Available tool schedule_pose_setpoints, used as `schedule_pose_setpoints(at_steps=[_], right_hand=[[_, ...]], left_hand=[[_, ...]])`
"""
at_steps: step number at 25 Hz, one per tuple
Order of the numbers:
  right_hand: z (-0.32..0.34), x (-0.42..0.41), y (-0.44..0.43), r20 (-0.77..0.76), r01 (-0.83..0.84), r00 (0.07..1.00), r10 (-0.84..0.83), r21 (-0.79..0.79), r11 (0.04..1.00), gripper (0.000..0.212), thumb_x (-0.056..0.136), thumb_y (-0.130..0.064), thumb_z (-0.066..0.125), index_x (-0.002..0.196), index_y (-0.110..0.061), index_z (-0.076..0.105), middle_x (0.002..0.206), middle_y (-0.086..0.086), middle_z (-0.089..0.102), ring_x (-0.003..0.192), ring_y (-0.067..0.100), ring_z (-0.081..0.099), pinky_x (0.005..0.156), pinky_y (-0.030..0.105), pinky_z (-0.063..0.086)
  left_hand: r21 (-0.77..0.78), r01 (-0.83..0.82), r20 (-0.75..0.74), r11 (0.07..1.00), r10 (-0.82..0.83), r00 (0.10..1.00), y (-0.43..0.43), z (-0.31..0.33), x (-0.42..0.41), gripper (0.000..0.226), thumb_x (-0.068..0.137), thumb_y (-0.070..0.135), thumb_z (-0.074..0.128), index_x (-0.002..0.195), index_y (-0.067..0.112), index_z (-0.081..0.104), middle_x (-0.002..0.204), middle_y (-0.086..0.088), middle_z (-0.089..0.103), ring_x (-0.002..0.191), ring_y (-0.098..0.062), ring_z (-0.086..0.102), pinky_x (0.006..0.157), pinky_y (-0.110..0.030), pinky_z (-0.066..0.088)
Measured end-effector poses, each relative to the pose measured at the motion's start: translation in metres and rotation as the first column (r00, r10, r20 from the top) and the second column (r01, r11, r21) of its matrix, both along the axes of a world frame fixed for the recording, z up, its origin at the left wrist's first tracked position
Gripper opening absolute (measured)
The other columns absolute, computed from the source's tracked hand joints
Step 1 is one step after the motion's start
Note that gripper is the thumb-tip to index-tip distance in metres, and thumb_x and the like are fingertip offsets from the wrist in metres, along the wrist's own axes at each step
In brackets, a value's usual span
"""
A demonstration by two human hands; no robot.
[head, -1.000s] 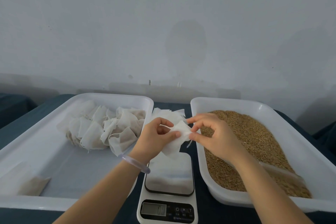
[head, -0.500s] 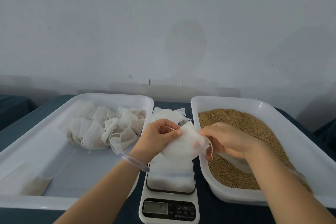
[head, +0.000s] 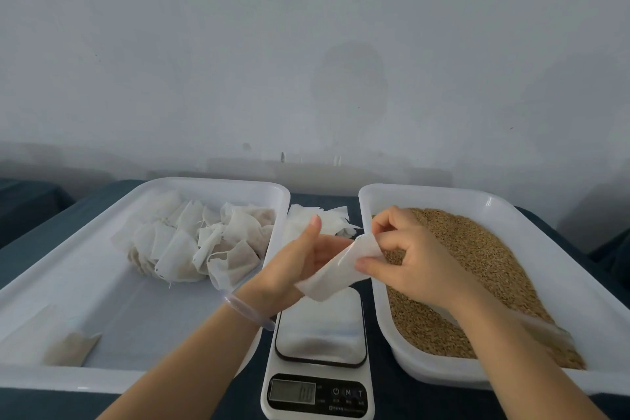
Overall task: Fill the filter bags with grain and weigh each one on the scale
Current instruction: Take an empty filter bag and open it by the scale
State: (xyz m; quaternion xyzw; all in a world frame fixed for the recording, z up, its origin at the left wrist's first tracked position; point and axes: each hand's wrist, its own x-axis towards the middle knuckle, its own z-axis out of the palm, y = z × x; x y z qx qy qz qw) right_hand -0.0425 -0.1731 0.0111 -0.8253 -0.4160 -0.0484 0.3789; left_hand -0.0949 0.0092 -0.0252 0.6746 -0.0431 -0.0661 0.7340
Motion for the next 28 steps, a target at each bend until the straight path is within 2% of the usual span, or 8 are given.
schedule_pose_setpoints(at_steps=[2,4,8,11,14,19,22,28], right_hand=[[0.000,-0.002,0.001,0.054,-0.004,0.999,0.008,-0.086,0.996,0.023,0.076,-0.027,0.076,0.062,-0.014,0.064,0.086,-0.015,0.045,0.092,0.003,0.041,0.078,0.005,0.027],[0.000,-0.003,0.003,0.099,0.013,0.995,-0.004,-0.091,0.996,0.026,0.076,-0.028,0.077,0.059,-0.014,0.063,0.082,-0.013,0.046,0.088,0.004,0.041,0.075,0.007,0.027],[-0.004,-0.002,-0.001,0.054,0.070,0.996,-0.072,0.030,0.997,0.021,0.072,-0.029,0.080,0.063,-0.014,0.067,0.079,-0.010,0.054,0.087,0.003,0.044,0.074,0.009,0.029],[-0.008,-0.002,-0.002,0.280,0.194,0.942,-0.188,0.006,0.981,0.021,0.067,-0.033,0.082,0.066,-0.016,0.070,0.082,-0.010,0.045,0.088,0.011,0.039,0.079,0.014,0.031],[-0.009,-0.004,-0.001,0.377,0.211,0.906,-0.195,-0.003,0.977,0.019,0.064,-0.029,0.085,0.069,-0.016,0.073,0.079,-0.010,0.046,0.084,0.014,0.042,0.075,0.022,0.035],[-0.008,-0.006,0.000,0.132,0.072,0.989,-0.071,0.000,0.997,0.014,0.076,-0.025,0.076,0.071,-0.030,0.064,0.077,-0.016,0.060,0.088,0.001,0.043,0.074,0.010,0.031],[-0.006,-0.005,-0.002,0.143,0.072,0.987,-0.075,0.021,0.997,0.015,0.073,-0.025,0.077,0.069,-0.028,0.063,0.082,-0.015,0.058,0.093,-0.001,0.043,0.079,0.006,0.029],[-0.008,-0.003,-0.005,-0.121,-0.058,0.991,0.050,-0.057,0.997,0.012,0.081,-0.033,0.070,0.078,-0.030,0.059,0.059,-0.024,0.052,0.053,-0.001,0.043,0.054,0.013,0.034]], left_hand=[[-0.061,0.165,-0.041,0.984,-0.167,0.985,0.002,0.000,-0.004,0.074,0.084,0.070,0.039,0.118,0.008,0.061,0.111,-0.016,0.065,0.102,-0.028,0.063,0.089,-0.035,0.050],[-0.023,0.224,-0.048,0.974,-0.225,0.973,0.002,-0.003,-0.005,0.070,0.074,0.068,0.060,0.114,0.010,0.063,0.107,-0.012,0.068,0.101,-0.030,0.064,0.087,-0.035,0.053],[0.024,0.049,-0.081,0.999,-0.047,0.996,0.000,-0.007,-0.002,0.046,0.077,0.051,0.055,0.092,0.011,0.071,0.084,-0.004,0.070,0.077,-0.016,0.065,0.070,-0.027,0.052],[0.162,-0.076,0.028,0.984,0.073,0.997,-0.002,-0.006,-0.001,0.032,0.084,0.036,0.058,0.084,0.006,0.070,0.067,0.001,0.062,0.061,-0.010,0.056,0.061,-0.023,0.044],[0.185,-0.251,0.094,0.950,0.237,0.967,-0.002,-0.006,0.002,0.019,0.086,0.018,0.066,0.078,0.000,0.067,0.066,-0.007,0.054,0.062,-0.017,0.047,0.062,-0.027,0.040],[0.181,-0.306,0.109,0.935,0.290,0.951,-0.003,-0.004,0.002,0.019,0.080,0.013,0.072,0.064,0.010,0.062,0.060,-0.003,0.052,0.058,-0.017,0.045,0.056,-0.026,0.040],[0.185,-0.284,0.081,0.941,0.273,0.958,-0.004,-0.004,0.002,0.020,0.079,0.014,0.073,0.062,0.012,0.061,0.059,-0.002,0.053,0.058,-0.016,0.048,0.055,-0.025,0.043],[0.162,-0.263,0.077,0.951,0.254,0.964,-0.003,-0.006,0.003,0.019,0.081,0.014,0.071,0.066,0.009,0.060,0.059,0.000,0.054,0.054,-0.013,0.047,0.054,-0.023,0.041]])
